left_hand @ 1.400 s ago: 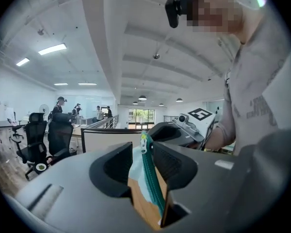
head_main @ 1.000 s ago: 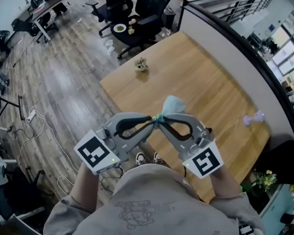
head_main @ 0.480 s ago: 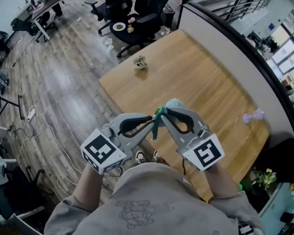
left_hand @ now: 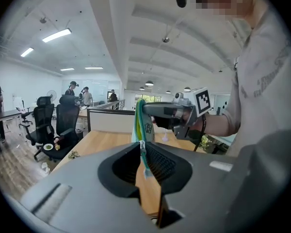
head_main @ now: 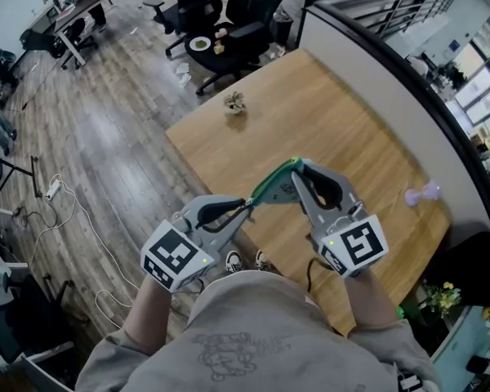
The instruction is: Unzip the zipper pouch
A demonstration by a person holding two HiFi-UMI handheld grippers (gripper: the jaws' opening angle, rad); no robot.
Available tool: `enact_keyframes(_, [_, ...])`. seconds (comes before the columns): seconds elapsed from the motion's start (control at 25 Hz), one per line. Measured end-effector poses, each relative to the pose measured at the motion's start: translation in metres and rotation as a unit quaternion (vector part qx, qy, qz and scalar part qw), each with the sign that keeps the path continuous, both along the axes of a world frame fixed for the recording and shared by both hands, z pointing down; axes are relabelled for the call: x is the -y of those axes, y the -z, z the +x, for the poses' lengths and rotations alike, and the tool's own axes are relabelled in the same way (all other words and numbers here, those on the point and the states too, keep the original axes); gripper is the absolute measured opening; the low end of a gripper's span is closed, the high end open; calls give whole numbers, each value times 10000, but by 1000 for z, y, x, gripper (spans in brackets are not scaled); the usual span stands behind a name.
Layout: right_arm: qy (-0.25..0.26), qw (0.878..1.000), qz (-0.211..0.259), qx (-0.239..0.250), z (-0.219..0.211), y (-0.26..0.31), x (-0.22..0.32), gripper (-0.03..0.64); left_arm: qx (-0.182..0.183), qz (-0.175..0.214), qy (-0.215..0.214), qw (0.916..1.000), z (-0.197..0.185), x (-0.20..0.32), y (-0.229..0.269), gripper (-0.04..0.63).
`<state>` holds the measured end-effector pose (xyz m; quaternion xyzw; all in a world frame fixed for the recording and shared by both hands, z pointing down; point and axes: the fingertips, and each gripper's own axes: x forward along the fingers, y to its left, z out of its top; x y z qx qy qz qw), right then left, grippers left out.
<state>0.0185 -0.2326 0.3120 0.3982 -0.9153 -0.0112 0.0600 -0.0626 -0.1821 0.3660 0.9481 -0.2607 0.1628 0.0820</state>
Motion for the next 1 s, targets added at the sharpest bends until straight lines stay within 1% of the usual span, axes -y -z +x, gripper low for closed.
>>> enact_keyframes(0.08, [-199,9998,21,27,12,3,6,48,13,-49,85,10000,-8,-2,-5,37])
enact_keyframes(0.16, [-318,9995,-15,62,22,4,9,48,-81,-120,212,9997,-17,-3,-8,37])
enact_keyframes(0.24, [-331,9993,-99,115,25,2,8,49,-237,-170,313,9991,-22,-4,-5,37])
enact_keyframes(0.48, [-219,9984,-307,417,14,2,5,48,-310,-132,624,9975,-36,2,-4,41])
enact_keyframes(0.64, [-201,9986,-152,465,10,15,3,49,-350,-15,773,9964,-42,3,3,44])
enact_keyframes(0.76, [-352,9981,67,503,13,33,8,49,-453,121,930,9946,-47,8,19,49])
enact_keyframes(0.88, [-521,9966,350,543,18,55,16,49,-587,386,1371,9881,-60,21,41,48])
enact_keyframes(1.0, [-652,9939,697,549,20,80,18,49,-579,774,1928,9765,-80,33,65,44])
